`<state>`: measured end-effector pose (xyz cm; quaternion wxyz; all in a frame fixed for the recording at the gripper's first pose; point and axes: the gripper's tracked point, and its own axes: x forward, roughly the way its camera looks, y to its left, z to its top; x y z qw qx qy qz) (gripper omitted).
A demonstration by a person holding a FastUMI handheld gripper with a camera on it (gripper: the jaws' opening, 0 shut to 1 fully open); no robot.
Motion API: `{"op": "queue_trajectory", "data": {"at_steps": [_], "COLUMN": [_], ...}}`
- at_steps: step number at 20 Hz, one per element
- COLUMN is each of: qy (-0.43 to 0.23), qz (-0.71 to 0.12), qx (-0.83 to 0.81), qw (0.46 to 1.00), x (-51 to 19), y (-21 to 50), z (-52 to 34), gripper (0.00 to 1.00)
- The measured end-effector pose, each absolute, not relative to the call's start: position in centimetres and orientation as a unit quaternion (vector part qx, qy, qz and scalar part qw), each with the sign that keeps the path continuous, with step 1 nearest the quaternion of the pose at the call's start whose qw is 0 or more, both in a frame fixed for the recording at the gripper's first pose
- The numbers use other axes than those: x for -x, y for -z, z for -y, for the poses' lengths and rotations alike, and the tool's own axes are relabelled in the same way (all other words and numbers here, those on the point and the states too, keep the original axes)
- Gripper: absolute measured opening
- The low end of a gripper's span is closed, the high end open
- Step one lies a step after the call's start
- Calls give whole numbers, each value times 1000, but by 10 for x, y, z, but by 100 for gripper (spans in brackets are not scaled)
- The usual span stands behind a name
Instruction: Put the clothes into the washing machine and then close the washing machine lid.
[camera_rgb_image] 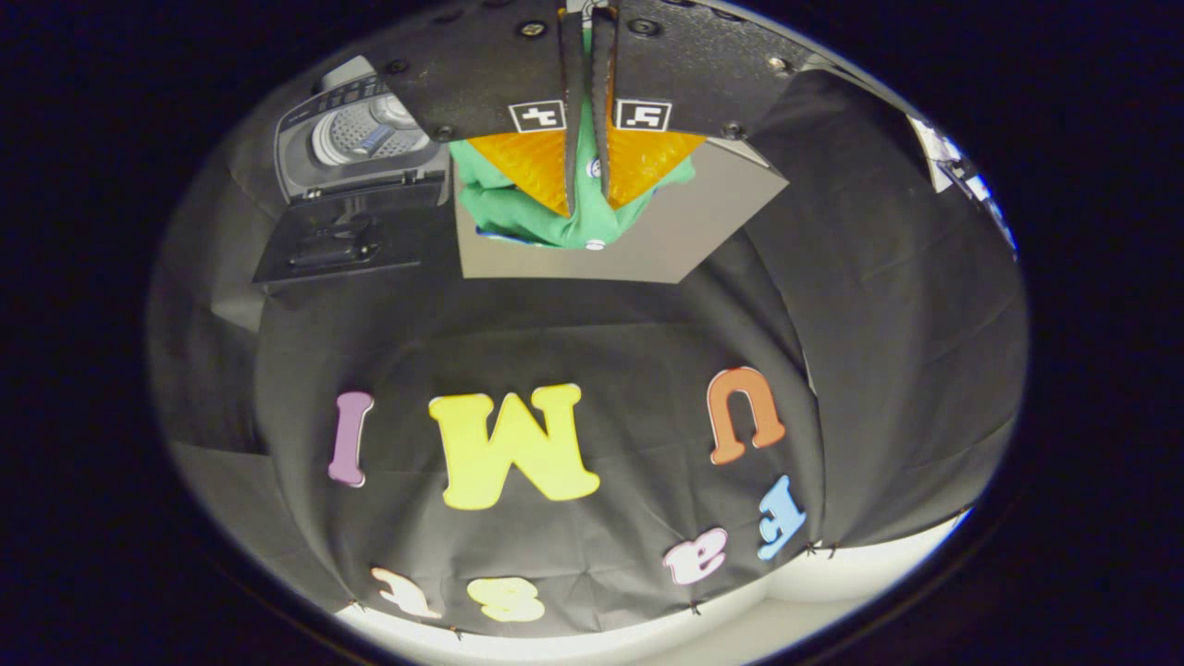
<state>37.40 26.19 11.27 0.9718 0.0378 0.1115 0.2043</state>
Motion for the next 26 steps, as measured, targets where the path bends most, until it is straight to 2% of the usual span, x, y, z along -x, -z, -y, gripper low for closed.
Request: {"op": "queue_trajectory", "data": {"at_steps": [7, 14, 19, 26], "qy": [-169, -96, -63, -91], "qz": [-60, -40, -51, -100], "qx": [-46, -46, -48, -53], "qw": [983, 994, 996, 989], "x": [-304, -287, -310, -400], "y": [-150, -180, -178, -140], "z": [-168, -56, 4, 46], "gripper": [7, 7, 7, 7]}}
